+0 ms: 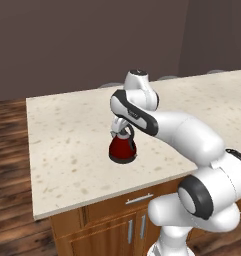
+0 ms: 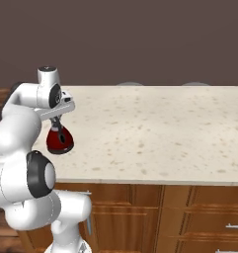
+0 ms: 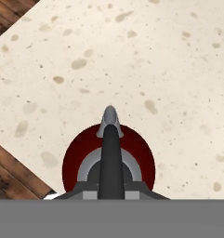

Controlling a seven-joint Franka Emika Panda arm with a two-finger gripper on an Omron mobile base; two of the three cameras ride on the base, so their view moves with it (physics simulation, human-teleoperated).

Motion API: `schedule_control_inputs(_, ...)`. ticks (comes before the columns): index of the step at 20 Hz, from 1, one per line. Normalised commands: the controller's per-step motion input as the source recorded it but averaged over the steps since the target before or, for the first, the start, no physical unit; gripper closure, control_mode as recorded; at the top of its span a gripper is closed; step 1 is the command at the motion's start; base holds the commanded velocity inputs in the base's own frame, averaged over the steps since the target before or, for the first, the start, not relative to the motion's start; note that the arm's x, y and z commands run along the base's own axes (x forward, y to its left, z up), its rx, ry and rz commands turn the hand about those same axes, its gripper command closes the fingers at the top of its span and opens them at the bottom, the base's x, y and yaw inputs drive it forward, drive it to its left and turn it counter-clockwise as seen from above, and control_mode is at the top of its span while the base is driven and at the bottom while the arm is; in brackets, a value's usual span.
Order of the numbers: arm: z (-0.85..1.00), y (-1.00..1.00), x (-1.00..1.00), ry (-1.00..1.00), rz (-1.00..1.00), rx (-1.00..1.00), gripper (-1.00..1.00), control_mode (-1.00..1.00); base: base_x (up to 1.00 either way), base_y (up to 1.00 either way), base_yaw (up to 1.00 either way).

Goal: The kettle is done boiling. Turn off the stove, then wait for 300 timesteps before moving the kettle to the dining table.

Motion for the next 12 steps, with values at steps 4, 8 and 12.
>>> schedule_control_inputs(4,-0.01,0.00,0.16,0.00,0.00,0.00,1.00,-1.00,0.00,0.00,0.00)
schedule_control_inputs(8,-0.01,0.00,0.16,0.00,0.00,0.00,1.00,-1.00,0.00,0.00,0.00)
schedule_control_inputs(12,-0.05,0.00,0.14,0.00,0.00,0.00,1.00,-1.00,0.00,0.00,0.00)
